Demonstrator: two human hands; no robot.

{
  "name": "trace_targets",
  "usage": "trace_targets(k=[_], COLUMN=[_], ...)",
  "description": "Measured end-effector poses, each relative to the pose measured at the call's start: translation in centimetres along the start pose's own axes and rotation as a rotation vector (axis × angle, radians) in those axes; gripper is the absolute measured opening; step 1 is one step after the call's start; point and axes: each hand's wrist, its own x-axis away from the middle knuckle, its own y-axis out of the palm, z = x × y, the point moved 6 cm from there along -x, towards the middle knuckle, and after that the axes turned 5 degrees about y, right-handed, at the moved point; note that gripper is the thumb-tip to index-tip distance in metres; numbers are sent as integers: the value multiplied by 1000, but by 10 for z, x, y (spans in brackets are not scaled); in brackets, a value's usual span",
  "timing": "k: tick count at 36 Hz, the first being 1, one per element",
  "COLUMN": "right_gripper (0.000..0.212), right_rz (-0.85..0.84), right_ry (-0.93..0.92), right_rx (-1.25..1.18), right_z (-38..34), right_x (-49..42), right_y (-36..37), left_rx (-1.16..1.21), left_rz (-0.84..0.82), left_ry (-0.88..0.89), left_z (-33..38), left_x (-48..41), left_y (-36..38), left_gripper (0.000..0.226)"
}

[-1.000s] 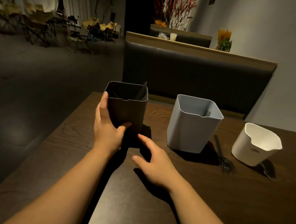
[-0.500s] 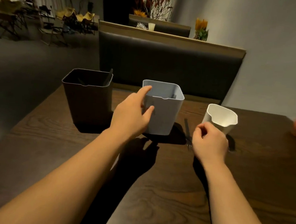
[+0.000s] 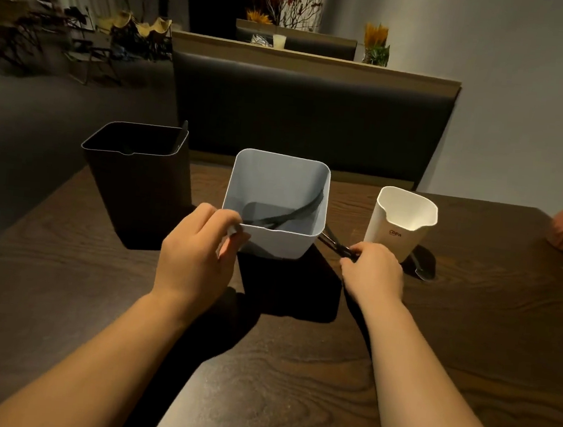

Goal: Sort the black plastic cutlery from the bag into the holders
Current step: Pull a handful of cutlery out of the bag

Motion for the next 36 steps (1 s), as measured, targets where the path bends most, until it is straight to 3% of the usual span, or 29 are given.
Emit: trace_targets(k=[5,8,15,18,22,30,36], right_gripper=[23,15,14,20,16,14,22], right_rz=[63,166,740,868,861,729,577], right_ry=[46,-31,-284,-364,-497,-781,-798], right_rx=[-113,-246,-634,-837,-950,-660,-617], right_z=[7,4,-3,-4,-16,-38,-55], right_x=[-4,-5,30,48,70,83,79], right_y=[-1,-9,-78,-102,-116,-97,-69], left_rx=[55,59,33,19,31,55,43], left_rz=[53,58,54,39,25,10,14], left_ry=[44,55,24,7,0,-21,-8], left_z=[-1,1,-7,-13,-15,-17,-14], left_x=[4,4,4,4,4,5,5], left_y=[3,6,9,14,17,18,18], left_gripper=[23,19,10,7,8,11,10])
